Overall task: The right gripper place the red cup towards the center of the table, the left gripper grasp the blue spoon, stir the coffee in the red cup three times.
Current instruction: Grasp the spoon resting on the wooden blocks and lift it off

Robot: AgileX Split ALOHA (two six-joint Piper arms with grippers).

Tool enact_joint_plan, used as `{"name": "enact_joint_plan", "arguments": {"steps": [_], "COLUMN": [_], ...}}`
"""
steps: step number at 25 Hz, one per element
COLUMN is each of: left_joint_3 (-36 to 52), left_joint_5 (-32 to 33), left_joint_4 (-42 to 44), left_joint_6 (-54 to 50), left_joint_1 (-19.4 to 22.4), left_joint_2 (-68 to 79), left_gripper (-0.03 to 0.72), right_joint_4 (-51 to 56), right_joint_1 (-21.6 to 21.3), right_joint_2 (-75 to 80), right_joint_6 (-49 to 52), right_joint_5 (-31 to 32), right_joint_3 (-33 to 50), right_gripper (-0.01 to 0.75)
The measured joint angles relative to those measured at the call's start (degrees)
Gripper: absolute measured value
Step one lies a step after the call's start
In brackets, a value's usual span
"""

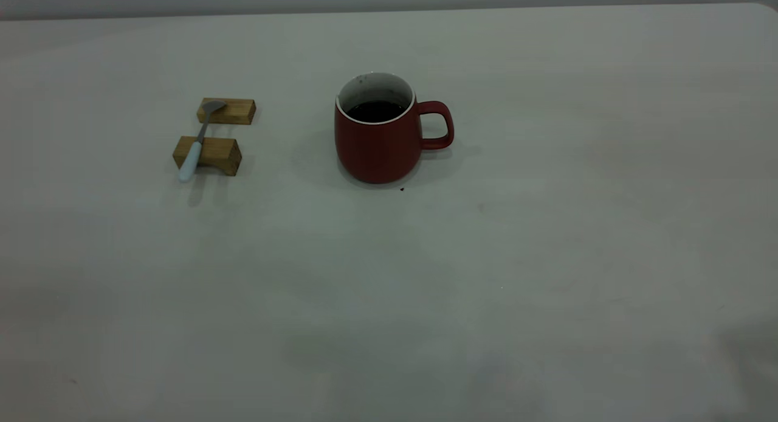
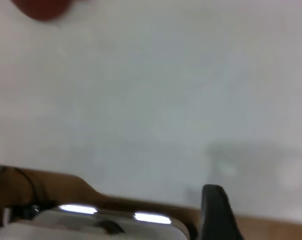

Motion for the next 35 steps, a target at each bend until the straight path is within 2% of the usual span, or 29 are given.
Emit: {"name": "enact_joint_plan", "arguments": {"steps": [5,11,16,24,35], "left_joint_3": [0.0,0.0,0.0,0.0,0.0], "left_joint_5": [0.0,0.0,0.0,0.0,0.0], "left_joint_4": [0.0,0.0,0.0,0.0,0.0], "left_joint_6": [0.0,0.0,0.0,0.0,0.0], "left_joint_1": [0.0,0.0,0.0,0.0,0.0], "left_joint_2": [0.0,0.0,0.0,0.0,0.0], "left_gripper": [0.467,0.467,0.467,0.467,0.467], "right_joint_4": [-6.7,-7.8,-9.1,-10.0,-10.0], "right_joint_1": [0.0,0.0,0.2,5.6,5.9], "right_joint_2": [-10.8,-21.2,-30.2,-41.8,-43.6], "right_joint_6": [4.8,11.9,13.2,13.9,13.9], "right_joint_5": [2.7,3.6,4.2,4.7,4.9], "right_joint_3": [6.5,11.3,11.6,11.6,11.6], "right_gripper": [0.531,0.535,0.535,0.535,0.535]}}
